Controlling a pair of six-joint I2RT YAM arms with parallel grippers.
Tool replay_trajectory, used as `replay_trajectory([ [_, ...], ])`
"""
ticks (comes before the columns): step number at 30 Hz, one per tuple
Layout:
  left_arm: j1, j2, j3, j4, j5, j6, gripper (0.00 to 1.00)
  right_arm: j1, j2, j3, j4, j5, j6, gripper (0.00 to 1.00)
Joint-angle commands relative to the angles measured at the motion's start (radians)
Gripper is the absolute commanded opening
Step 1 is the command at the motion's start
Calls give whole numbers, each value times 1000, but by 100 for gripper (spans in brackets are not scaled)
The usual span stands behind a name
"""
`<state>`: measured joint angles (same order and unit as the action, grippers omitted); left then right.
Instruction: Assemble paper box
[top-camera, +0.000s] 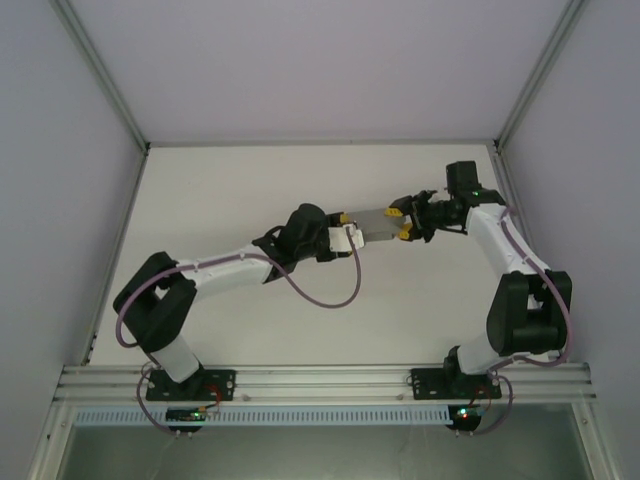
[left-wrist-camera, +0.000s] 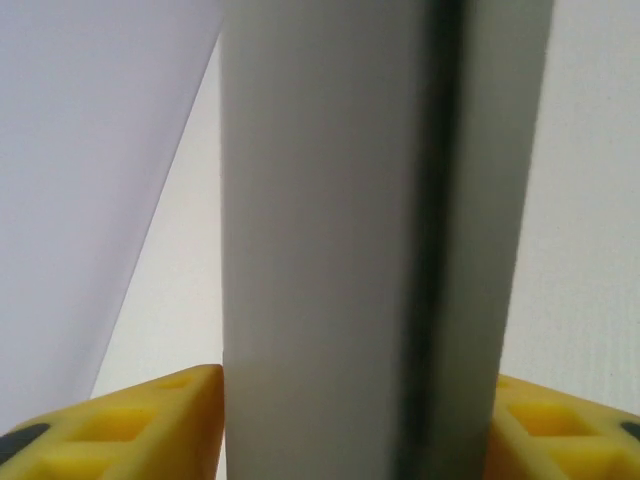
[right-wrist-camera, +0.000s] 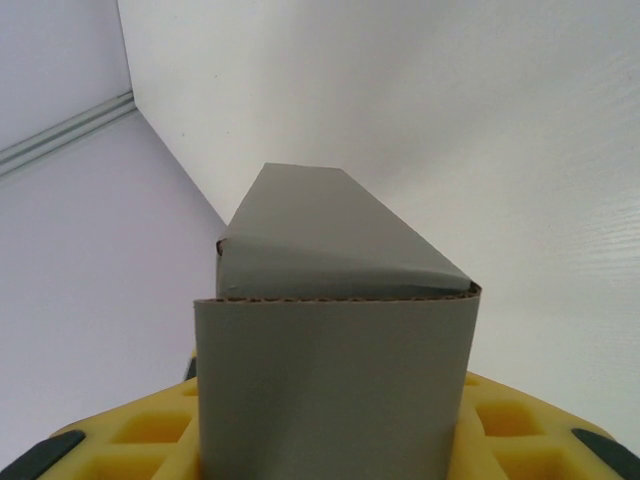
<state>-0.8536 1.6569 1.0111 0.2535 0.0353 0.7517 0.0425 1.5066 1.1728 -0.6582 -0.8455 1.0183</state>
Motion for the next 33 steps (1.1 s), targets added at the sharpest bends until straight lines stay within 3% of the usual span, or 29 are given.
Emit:
replay_trajectory([
  [1, 11, -20, -12, 50, -36, 15, 44, 6, -35, -18, -46, -69, 0, 35],
  [8, 24, -53, -11, 33, -29, 18, 28, 11, -44, -59, 51, -90, 39, 48],
  [12, 37, -67, 19, -55, -17, 20, 28, 27, -85, -125, 270, -8, 100, 72],
  [14, 53, -77, 49, -132, -10, 18, 27, 31, -119, -176, 412, 51, 133, 98],
  [16, 74, -94, 93, -247, 22, 24, 24, 24, -147, -190, 481, 120, 121, 99],
  [19, 120, -111, 187, -490, 144, 48, 24, 21, -193, -130, 400, 309, -105, 99],
  [22, 165, -84, 313, -819, 248, 108, 36, 88, -244, -38, 238, 605, -483, 99],
  [24, 182, -36, 388, -1007, 277, 144, 32, 151, -285, -43, 243, 737, -702, 99],
  [28, 201, 49, 504, -1191, 266, 72, 26, 216, -385, -138, 355, 659, -971, 99],
  [31, 202, 80, 526, -1258, 274, 49, 26, 231, -446, -232, 449, 480, -1081, 99],
  [33, 202, 94, 519, -1262, 262, 28, 26, 246, -441, -229, 423, 442, -1102, 99],
])
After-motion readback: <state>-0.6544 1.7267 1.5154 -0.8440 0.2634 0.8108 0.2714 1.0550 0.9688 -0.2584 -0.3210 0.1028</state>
